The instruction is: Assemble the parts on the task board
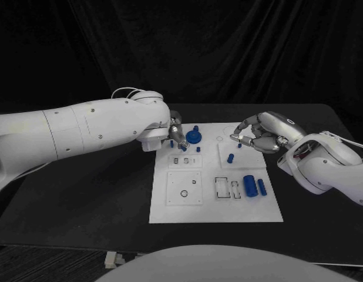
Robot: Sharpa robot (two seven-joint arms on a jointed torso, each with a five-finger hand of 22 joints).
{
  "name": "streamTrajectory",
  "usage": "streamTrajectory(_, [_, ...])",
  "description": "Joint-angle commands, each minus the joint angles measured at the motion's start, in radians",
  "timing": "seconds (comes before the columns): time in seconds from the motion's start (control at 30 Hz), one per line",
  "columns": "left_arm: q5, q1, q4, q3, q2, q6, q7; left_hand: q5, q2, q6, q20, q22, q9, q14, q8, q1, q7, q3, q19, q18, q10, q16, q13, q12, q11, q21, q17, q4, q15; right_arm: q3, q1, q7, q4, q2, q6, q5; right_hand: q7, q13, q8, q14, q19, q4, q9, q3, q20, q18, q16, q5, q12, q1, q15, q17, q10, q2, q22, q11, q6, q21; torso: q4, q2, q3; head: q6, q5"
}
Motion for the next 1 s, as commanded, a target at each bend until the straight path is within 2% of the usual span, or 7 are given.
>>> streamTrajectory(0.03, [-0.065, 0.003, 0.024, 0.001, -0.005, -0.038, -0.013, -0.007, 0.008, 0.003, -0.001, 0.178, 0.055, 0.096, -0.001, 0.004, -0.007, 0.136, 0.023, 0.003, 0.072, 0.003, 0.202, -0.001, 0.004, 0.004, 0.235, -0.135, 0.004, 0.001, -0.003, -0.016, -0.002, 0.0, 0.006, -0.005, -0.003, 0.263, 0.006, 0.085, 0.051, 0.0, 0.001, 0.003, 0.003, 0.011, -0.007, 0.004, 0.003, 0.008, 0.007, 0.18, 0.104, 0.003, 0.227, 0.006, -0.005, -0.002, -0.0002, 0.001, 0.0003, 0.0, 0.003])
streamTrajectory(0.2, [-0.123, -0.004, 0.08, 0.0, -0.03, -0.084, -0.036, -0.008, 0.005, 0.003, -0.001, 0.179, 0.055, 0.095, -0.002, 0.002, -0.007, 0.133, 0.024, 0.002, 0.07, 0.002, 0.198, -0.006, 0.005, 0.007, 0.234, -0.136, 0.004, 0.0, -0.01, -0.018, -0.001, -0.003, 0.007, -0.005, -0.003, 0.263, 0.006, 0.085, 0.051, 0.0, 0.001, 0.004, 0.003, 0.012, -0.007, 0.004, 0.003, 0.01, 0.007, 0.18, 0.104, 0.003, 0.227, 0.006, -0.005, -0.003, 0.0, 0.001, 0.0001, 0.0, 0.007])
streamTrajectory(0.47, [-0.249, -0.037, 0.149, 0.0, -0.062, -0.157, -0.043, -0.025, 0.001, 0.003, -0.001, 0.18, 0.051, 0.096, -0.007, -0.003, -0.008, 0.124, 0.026, 0.002, 0.072, 0.004, 0.201, -0.002, 0.005, 0.011, 0.236, -0.135, 0.004, 0.0, -0.016, -0.018, 0.0, -0.004, 0.002, -0.005, -0.003, 0.263, 0.006, 0.084, 0.051, 0.0, 0.001, 0.004, 0.002, 0.011, -0.007, 0.004, 0.003, 0.011, 0.007, 0.179, 0.104, 0.003, 0.227, 0.006, -0.005, -0.003, 0.0012, 0.0, 0.0004, 0.0, 0.01])
streamTrajectory(0.6, [-0.286, -0.056, 0.156, 0.0, -0.067, -0.175, -0.045, -0.031, 0.002, 0.005, -0.001, 0.18, 0.049, 0.096, -0.009, -0.006, -0.009, 0.122, 0.027, 0.002, 0.073, 0.005, 0.202, -0.001, 0.004, 0.014, 0.237, -0.133, 0.004, 0.0, -0.019, -0.018, 0.0, -0.003, 0.002, -0.005, -0.003, 0.263, 0.006, 0.084, 0.051, 0.0, 0.001, 0.004, 0.002, 0.011, -0.007, 0.004, 0.003, 0.011, 0.007, 0.179, 0.104, 0.003, 0.227, 0.006, -0.005, -0.003, 0.0006, 0.0, 0.0003, 0.0, 0.007])
streamTrajectory(1.0, [-0.307, -0.091, 0.148, 0.0, -0.063, -0.193, -0.048, -0.046, 0.004, 0.011, -0.001, 0.18, 0.045, 0.096, -0.013, -0.013, -0.011, 0.116, 0.028, 0.002, 0.073, 0.004, 0.202, -0.001, 0.002, 0.015, 0.236, -0.126, 0.003, 0.0, -0.025, -0.02, -0.003, 0.0, 0.004, -0.005, -0.003, 0.263, 0.007, 0.084, 0.05, -0.001, 0.001, 0.004, 0.002, 0.012, -0.007, 0.004, 0.003, 0.014, 0.007, 0.18, 0.104, 0.002, 0.226, 0.006, -0.006, -0.003, 0.0009, 0.0, 0.0001, 0.0, 0.009])
